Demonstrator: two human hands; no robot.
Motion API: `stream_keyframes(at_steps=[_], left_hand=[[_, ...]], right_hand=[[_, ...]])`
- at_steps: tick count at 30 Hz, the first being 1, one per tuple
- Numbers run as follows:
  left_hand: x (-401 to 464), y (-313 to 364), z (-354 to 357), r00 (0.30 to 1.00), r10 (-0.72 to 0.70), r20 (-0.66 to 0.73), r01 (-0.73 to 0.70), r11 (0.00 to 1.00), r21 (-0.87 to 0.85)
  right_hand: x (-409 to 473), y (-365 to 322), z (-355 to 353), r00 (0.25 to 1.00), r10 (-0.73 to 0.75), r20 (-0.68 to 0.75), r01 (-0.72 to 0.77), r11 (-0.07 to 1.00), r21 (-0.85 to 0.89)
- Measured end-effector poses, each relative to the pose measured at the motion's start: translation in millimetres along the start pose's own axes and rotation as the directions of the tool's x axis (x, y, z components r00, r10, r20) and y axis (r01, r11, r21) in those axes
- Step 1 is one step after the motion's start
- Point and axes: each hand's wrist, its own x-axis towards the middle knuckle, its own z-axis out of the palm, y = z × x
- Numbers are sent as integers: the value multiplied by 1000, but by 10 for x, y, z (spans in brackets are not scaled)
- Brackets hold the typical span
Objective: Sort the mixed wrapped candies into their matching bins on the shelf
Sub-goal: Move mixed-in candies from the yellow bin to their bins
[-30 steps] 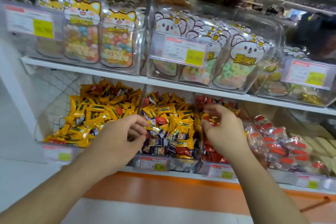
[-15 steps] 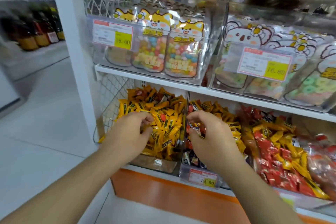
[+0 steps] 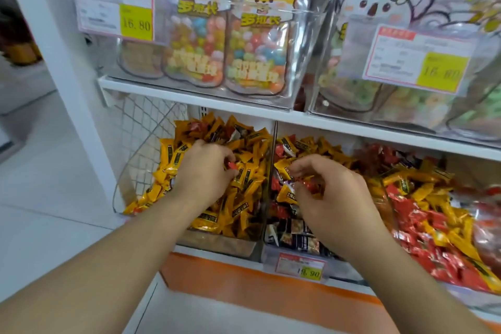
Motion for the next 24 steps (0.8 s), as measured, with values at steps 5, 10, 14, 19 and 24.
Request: stream_keyframes(at_steps=[5,10,14,19,24], left_hand=[[-128,22,-137,999,48,13,-47,997,-66],[-379,227,-461,992,9,122,45,903,-426],[-576,591,-671,969,58,238,130,701,-701],[-768,828,-633,941,129,314,178,600,-780],[-797,1008,-556,945,140,297,120,694,-710]], right_hand=[[5,12,-10,1000,5,24,-6,1000,27],[-71,-69,-51,999,-43,28,43,999,31],[-150,-132,-125,993,-97,72,91,992,89],[-314,-19,-337,1000,-24,18,23,998,57],[-497,375,-732,990,82,-111,-96,987,-129]])
